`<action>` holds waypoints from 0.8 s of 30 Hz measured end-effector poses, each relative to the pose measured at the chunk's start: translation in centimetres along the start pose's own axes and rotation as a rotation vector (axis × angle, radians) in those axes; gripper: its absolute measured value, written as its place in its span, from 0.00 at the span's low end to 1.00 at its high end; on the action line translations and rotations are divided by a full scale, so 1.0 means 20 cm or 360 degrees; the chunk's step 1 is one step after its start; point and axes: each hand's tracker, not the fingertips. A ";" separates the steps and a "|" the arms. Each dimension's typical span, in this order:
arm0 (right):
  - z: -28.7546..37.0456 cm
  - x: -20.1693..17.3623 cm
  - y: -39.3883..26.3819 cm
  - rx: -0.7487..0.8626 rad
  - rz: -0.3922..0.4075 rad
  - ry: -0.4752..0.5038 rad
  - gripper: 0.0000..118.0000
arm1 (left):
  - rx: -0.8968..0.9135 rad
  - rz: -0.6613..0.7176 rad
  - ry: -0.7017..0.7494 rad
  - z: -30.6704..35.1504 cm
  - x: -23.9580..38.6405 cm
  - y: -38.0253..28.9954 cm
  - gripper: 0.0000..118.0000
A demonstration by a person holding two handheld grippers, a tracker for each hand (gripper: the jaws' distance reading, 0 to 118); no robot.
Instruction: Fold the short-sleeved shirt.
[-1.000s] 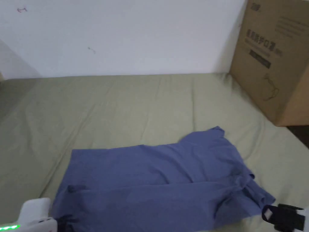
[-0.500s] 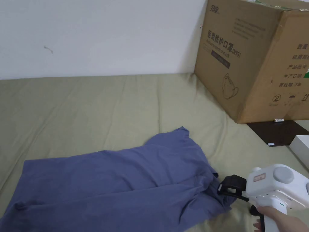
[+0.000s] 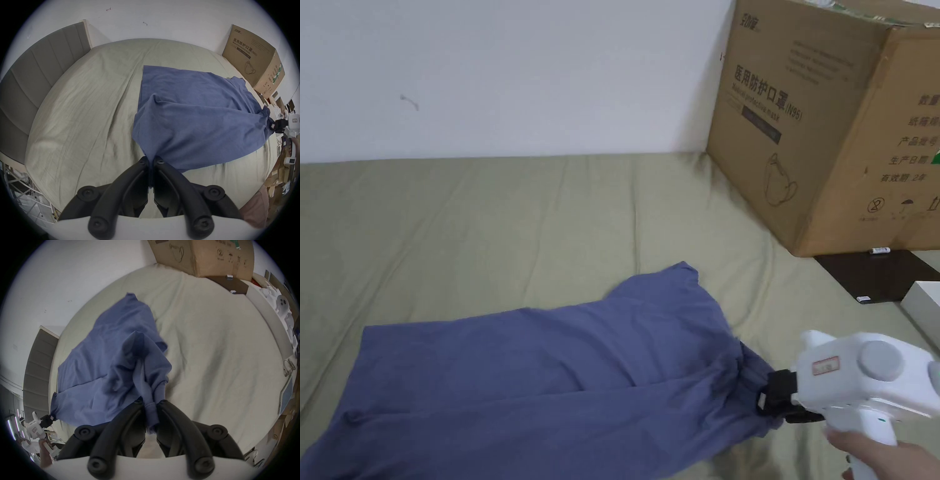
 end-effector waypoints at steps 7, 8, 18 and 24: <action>0.37 0.08 -0.28 0.0036 -0.0006 0.0055 0.08 | 0.0004 -0.0022 -0.0045 0.22 -0.09 -0.07 0.03; 0.39 0.10 -0.33 0.0032 -0.0028 0.0067 0.08 | -0.0017 -0.0008 -0.0070 0.24 -0.10 -0.10 0.03; 0.26 0.24 -0.72 -0.0016 -0.0411 -0.0009 0.13 | -0.0229 0.0200 -0.0320 0.26 -0.14 -0.49 0.36; 0.39 0.18 -0.75 -0.0046 -0.0695 0.0489 0.92 | -0.0070 0.0547 -0.0505 0.38 -0.23 -0.46 0.95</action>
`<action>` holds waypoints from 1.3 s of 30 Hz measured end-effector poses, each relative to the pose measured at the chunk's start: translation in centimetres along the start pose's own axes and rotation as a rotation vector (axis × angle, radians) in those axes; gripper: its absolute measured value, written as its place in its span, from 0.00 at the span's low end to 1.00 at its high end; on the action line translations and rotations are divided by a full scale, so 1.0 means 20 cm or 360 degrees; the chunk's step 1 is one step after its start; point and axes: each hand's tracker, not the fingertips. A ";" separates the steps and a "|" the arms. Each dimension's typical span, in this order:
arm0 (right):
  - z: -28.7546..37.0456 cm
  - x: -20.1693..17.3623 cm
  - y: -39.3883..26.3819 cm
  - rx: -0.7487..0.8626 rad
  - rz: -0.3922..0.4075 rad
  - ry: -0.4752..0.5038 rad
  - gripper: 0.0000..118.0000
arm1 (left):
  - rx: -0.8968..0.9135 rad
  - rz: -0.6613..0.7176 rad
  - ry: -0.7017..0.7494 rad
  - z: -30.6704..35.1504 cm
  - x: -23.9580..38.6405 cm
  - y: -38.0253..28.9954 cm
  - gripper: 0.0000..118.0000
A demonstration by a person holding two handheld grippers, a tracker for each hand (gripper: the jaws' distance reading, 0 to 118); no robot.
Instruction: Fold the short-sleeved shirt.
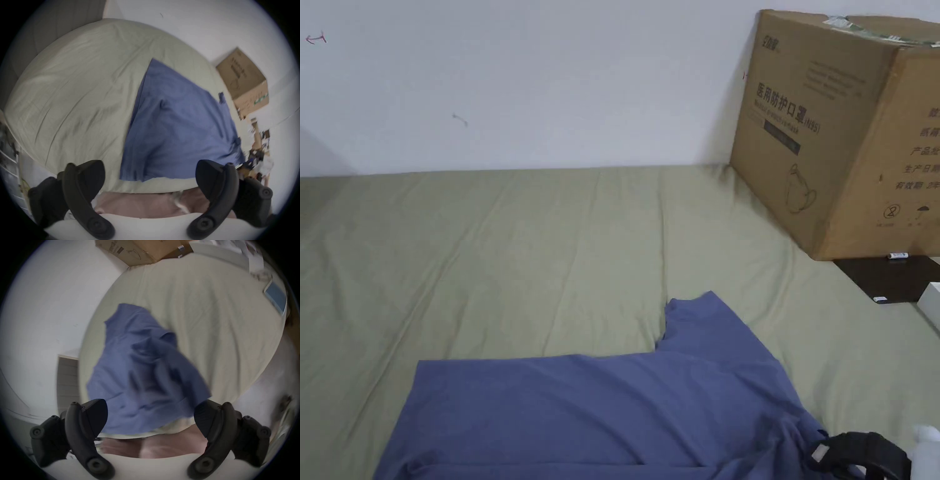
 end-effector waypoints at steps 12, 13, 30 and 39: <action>0.10 -0.51 -0.11 -0.0009 0.0206 0.0349 0.83 | 0.0350 -0.0274 -0.0101 0.31 0.36 0.18 0.58; 0.11 -0.57 -0.12 0.0054 0.0313 0.0331 0.58 | 0.0399 -0.0358 -0.0040 0.31 0.40 0.20 0.18; -0.27 -0.77 0.01 -0.0024 0.0587 0.0074 0.03 | -0.0030 -0.0454 0.0174 -0.93 0.13 1.20 0.95; -0.42 -0.65 0.09 -0.0090 0.0455 -0.0011 0.03 | -0.0124 -0.0856 0.0495 -1.17 0.27 1.02 0.84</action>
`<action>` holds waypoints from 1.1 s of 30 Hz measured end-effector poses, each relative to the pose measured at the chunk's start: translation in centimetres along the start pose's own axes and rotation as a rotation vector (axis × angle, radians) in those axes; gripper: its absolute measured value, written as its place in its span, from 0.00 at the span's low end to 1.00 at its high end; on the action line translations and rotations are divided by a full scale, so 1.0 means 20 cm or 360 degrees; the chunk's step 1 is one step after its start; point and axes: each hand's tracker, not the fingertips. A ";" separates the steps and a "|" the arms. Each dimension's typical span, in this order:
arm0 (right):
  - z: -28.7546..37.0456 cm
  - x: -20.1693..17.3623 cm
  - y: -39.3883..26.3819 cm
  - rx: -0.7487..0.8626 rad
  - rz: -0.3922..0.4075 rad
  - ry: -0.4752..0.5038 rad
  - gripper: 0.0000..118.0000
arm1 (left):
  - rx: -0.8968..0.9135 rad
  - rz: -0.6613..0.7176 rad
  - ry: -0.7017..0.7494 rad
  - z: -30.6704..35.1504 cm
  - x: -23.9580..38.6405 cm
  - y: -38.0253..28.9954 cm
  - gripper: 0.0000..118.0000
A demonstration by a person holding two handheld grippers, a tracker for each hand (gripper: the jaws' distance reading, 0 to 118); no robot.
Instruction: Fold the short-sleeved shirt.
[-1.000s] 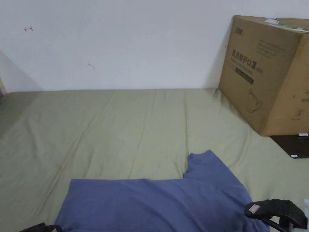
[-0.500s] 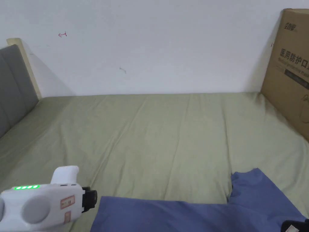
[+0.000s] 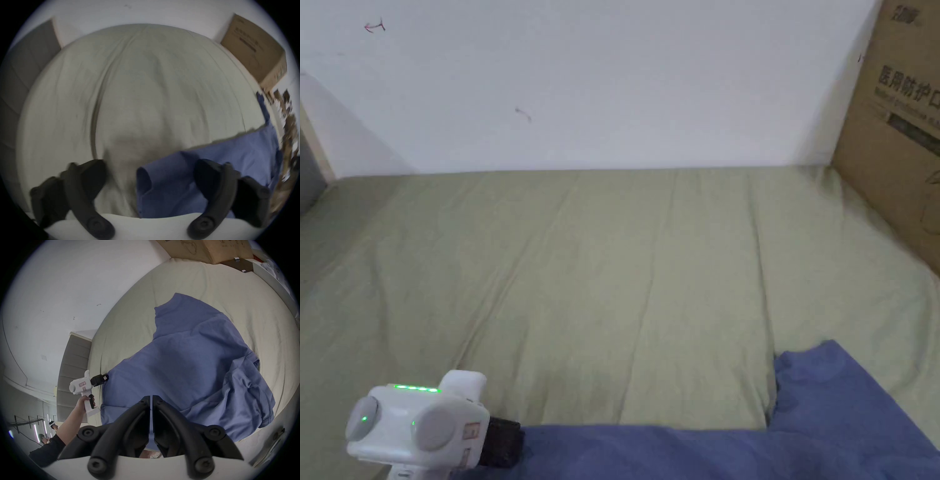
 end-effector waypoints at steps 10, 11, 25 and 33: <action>-0.01 0.02 0.47 0.0433 0.0214 0.0011 0.03 | 0.0253 0.0049 -0.0089 0.25 0.03 -0.07 0.01; -0.02 0.02 0.56 0.0460 0.0258 -0.0037 0.09 | 0.0280 0.0086 -0.0119 0.28 0.02 -0.07 0.01; -0.83 0.36 1.22 -0.0273 0.0201 -0.0864 0.92 | 0.0253 0.0096 -0.0232 0.62 0.05 -0.11 0.01; -0.65 0.19 1.01 -0.0283 0.0410 -0.0586 0.02 | 0.0337 0.0247 -0.0202 0.62 0.01 -0.22 0.01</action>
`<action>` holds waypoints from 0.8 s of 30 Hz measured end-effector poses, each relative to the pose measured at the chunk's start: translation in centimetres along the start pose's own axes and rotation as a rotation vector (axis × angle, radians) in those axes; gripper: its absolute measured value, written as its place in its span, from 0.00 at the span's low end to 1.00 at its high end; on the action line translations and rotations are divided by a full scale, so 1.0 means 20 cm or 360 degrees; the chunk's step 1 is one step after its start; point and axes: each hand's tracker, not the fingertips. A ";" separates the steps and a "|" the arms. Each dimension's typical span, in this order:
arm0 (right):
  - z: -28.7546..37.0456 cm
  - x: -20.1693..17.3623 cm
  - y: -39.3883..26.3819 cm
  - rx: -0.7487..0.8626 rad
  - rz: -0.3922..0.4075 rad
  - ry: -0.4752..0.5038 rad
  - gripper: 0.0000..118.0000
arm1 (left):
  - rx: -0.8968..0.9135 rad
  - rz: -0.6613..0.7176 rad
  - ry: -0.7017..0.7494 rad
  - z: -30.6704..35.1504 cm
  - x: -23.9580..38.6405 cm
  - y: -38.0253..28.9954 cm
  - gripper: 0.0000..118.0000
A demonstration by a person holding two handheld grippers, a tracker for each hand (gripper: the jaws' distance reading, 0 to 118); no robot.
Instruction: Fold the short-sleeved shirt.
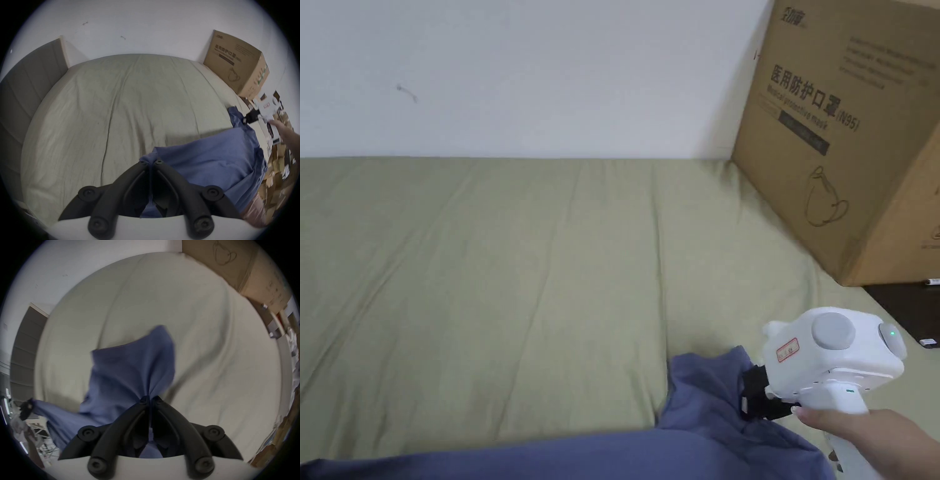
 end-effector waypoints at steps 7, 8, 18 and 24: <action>0.36 -0.01 0.07 0.0486 -0.0103 -0.0077 0.02 | 0.0081 0.0220 -0.0024 0.02 -0.08 0.12 0.01; 0.41 -0.01 0.08 0.0516 -0.0139 -0.0052 0.02 | 0.0102 0.0226 -0.0021 0.03 -0.08 0.15 0.01; 0.72 -0.08 -0.22 0.0806 -0.0098 -0.0034 0.02 | 0.0181 0.0035 -0.0024 0.16 0.01 0.24 0.01; 0.72 0.14 -0.91 0.0684 -0.0268 -0.0019 0.02 | -0.0015 0.0097 -0.0160 0.30 -0.03 -0.29 0.01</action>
